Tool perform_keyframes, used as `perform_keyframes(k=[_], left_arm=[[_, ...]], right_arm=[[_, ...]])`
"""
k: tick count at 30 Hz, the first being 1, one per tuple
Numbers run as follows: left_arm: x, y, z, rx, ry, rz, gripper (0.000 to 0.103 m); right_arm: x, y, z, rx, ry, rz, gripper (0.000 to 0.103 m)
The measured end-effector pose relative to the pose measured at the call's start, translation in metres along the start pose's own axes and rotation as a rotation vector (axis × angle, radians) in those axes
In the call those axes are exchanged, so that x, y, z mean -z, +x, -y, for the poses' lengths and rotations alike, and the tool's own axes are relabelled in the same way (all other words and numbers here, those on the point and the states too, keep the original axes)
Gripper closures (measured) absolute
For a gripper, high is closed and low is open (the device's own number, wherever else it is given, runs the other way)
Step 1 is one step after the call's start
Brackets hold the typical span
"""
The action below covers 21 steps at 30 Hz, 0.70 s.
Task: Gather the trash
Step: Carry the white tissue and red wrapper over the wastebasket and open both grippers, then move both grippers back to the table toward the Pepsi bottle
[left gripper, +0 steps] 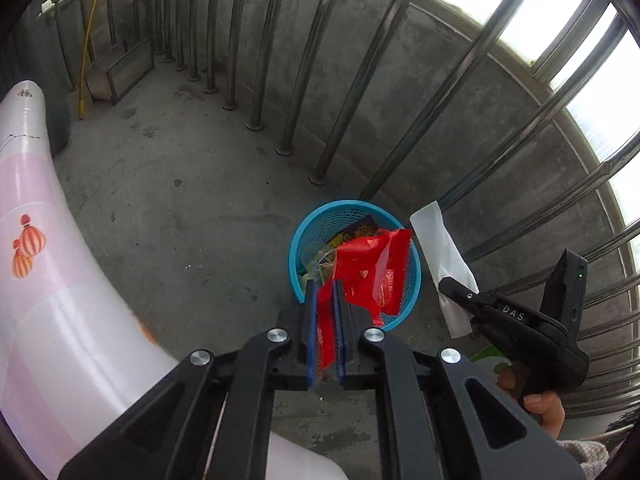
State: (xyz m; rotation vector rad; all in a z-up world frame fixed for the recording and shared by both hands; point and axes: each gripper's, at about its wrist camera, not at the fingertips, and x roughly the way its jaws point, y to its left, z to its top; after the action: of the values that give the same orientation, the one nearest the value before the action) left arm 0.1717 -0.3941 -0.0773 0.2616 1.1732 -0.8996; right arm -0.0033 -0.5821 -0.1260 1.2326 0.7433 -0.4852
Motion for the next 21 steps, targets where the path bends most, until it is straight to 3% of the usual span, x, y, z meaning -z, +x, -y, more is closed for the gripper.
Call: perform_keyframes(k=[4,5,6,7,9,12,16,21], left_arm=[[-0.022,0.063,0.018,-0.017,0.021,-0.068,0.096],[-0.026,0.08,0.024,-0.033,0.037,-0.089,0.089],[-0.027,0.094,0.028,-0.035,0.055,-0.117,0.073],[-0.029,0.108,0.033,-0.033,0.073,-0.139,0.064],[-0.028,0.12,0.037,-0.039,0.092,-0.149,0.059],[-0.023,0.112,0.032,-0.01,0.069,-0.135,0.055],[-0.019,0.08,0.026,0.006,0.048,-0.063,0.049],[-0.015,0.026,0.018,0.028,0.007,0.03,0.044]], right_arm=[[-0.016,0.029,0.023,0.009,0.051,-0.002,0.094],[-0.019,0.038,0.03,0.017,0.06,-0.01,0.091],[-0.023,0.049,0.039,0.03,0.07,-0.025,0.078],[-0.025,0.061,0.049,0.045,0.084,-0.046,0.061],[-0.026,0.085,0.069,0.076,0.113,-0.103,0.053],[-0.017,0.095,0.091,0.129,0.159,-0.126,0.053],[-0.008,0.073,0.096,0.079,0.179,-0.055,0.047],[-0.006,0.037,0.08,0.003,0.18,0.031,0.046]])
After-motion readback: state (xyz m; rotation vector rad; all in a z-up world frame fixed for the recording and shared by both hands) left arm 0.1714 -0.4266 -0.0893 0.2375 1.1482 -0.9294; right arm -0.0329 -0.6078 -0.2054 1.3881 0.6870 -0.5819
